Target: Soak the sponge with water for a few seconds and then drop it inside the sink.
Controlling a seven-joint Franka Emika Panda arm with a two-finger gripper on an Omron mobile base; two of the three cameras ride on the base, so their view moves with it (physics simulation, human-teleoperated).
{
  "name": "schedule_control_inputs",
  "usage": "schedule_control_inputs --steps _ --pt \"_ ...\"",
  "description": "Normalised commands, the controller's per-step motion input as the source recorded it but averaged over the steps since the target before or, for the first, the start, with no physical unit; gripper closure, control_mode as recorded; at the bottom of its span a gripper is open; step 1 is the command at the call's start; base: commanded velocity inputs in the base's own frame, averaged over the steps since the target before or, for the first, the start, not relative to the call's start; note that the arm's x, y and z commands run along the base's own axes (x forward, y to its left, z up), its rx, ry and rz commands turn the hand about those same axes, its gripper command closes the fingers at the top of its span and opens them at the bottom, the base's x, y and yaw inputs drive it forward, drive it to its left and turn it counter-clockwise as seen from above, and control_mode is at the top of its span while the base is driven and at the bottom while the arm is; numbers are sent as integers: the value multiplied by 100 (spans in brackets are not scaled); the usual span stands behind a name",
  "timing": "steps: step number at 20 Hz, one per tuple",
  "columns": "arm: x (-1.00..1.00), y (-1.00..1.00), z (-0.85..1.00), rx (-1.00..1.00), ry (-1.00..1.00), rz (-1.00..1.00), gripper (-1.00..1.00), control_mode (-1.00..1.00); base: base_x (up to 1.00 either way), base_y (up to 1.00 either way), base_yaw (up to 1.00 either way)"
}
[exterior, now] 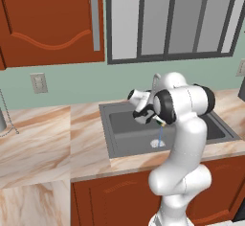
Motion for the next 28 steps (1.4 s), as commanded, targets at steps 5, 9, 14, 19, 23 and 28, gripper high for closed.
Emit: schedule_control_inputs --steps 5,9,14,19,23,28 --pt "22 0 -16 0 0 0 100 -100 0 0 0" --pt "21 0 -9 0 0 -1 100 -100 0 0 0" --pt "29 -9 -10 0 0 -1 100 -100 0 0 0" --pt "16 -11 -5 0 0 -1 100 -100 0 0 0" --pt "-5 0 0 0 0 -2 100 -100 0 0 0" --pt "0 0 0 0 0 0 100 -100 0 0 0"
